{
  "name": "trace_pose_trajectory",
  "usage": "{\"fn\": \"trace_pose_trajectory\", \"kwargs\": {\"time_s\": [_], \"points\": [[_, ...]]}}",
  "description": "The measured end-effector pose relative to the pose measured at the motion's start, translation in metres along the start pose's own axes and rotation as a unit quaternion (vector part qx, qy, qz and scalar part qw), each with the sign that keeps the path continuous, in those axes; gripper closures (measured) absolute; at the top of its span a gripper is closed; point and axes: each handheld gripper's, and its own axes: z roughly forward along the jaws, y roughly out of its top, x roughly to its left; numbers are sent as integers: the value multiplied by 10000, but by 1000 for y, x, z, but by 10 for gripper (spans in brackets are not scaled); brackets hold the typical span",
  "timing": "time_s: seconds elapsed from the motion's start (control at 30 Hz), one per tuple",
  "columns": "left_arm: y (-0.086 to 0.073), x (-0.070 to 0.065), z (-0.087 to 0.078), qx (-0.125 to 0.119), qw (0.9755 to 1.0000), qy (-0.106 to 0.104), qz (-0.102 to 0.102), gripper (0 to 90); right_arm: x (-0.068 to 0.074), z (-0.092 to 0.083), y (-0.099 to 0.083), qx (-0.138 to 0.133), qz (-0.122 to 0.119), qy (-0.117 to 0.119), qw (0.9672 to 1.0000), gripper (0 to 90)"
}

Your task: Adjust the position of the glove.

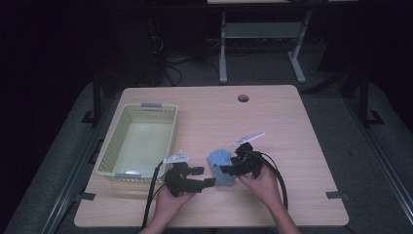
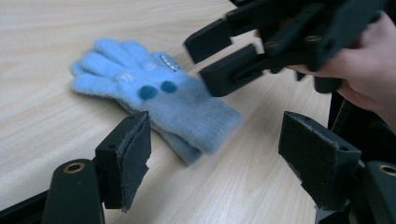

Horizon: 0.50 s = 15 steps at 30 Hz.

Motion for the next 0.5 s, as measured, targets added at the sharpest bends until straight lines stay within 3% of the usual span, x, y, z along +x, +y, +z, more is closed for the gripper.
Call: {"fn": "trace_pose_trajectory", "kwargs": {"time_s": [0.17, 0.27, 0.5], "points": [[4, 5, 10, 37, 9985, -29, -541, 253, -8, -5, -13, -237, 469, 95, 9986, 360], [4, 8, 17, 153, 9969, -5, -772, 255, -13, -9, -22, -372, 807, 221, 9958, 363], [3, 19, 30, 335, 9912, 50, -1281, 273, -22, -10, -39, -487, 1289, 370, 9898, 354]]}}
